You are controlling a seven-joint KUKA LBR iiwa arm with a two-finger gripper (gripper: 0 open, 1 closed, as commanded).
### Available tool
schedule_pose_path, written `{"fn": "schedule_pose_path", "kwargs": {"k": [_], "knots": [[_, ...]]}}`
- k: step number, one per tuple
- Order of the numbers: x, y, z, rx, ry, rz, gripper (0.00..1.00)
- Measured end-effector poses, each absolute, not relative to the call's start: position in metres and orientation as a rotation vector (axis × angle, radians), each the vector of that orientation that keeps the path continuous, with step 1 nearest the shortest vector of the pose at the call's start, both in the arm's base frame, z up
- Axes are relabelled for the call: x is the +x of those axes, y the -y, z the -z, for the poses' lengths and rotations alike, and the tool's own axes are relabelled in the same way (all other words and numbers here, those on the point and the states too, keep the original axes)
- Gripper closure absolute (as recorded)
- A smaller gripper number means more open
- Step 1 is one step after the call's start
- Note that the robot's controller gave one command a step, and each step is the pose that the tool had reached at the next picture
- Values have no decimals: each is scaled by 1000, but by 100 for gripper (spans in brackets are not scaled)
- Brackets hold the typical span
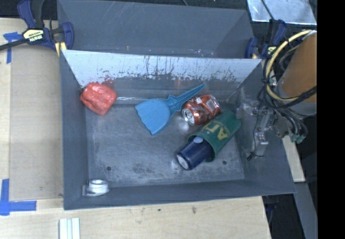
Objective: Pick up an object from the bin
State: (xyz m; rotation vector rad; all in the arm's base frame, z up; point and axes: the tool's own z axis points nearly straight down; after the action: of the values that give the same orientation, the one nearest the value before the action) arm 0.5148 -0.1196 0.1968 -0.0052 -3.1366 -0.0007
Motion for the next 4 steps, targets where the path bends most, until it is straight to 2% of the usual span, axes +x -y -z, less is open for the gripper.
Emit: {"fn": "schedule_pose_path", "kwargs": {"k": [1, 2, 3, 4], "knots": [[517, 119, -201, -1, 3145, -2, 0], [530, 96, -158, 11, 3151, -5, 0], [566, 110, -99, 27, 3153, 0, 0], [549, 88, -72, 15, 3158, -6, 100]]}}
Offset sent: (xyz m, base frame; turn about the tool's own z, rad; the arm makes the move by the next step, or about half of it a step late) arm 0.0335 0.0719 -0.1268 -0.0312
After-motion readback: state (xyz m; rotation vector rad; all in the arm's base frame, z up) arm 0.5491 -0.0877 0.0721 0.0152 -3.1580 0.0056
